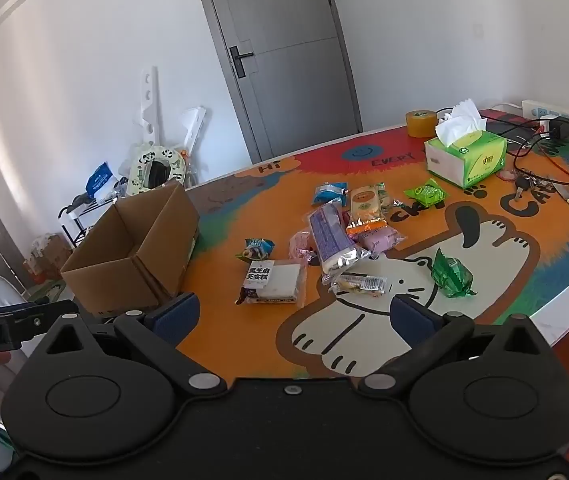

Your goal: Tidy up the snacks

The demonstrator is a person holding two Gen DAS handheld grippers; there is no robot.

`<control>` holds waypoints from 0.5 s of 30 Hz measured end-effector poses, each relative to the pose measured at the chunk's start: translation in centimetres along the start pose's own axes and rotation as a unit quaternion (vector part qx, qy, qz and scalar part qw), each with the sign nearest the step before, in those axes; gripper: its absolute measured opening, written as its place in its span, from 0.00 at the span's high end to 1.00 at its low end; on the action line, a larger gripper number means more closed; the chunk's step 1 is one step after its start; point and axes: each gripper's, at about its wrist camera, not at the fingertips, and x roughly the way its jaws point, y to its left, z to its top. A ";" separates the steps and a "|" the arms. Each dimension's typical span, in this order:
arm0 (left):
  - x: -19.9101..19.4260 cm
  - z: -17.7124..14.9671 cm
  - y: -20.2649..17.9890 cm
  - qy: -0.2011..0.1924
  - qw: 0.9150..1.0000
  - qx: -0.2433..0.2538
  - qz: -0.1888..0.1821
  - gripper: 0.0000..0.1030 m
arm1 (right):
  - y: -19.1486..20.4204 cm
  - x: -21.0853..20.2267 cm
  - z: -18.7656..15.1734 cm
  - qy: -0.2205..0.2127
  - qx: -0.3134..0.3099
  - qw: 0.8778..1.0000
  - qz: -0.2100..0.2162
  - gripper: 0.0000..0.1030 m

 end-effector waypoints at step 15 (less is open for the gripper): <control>-0.3 0.1 -0.6 0.003 1.000 0.014 0.002 0.01 | 0.6 -0.1 0.0 0.007 -0.010 1.000 -0.007 0.00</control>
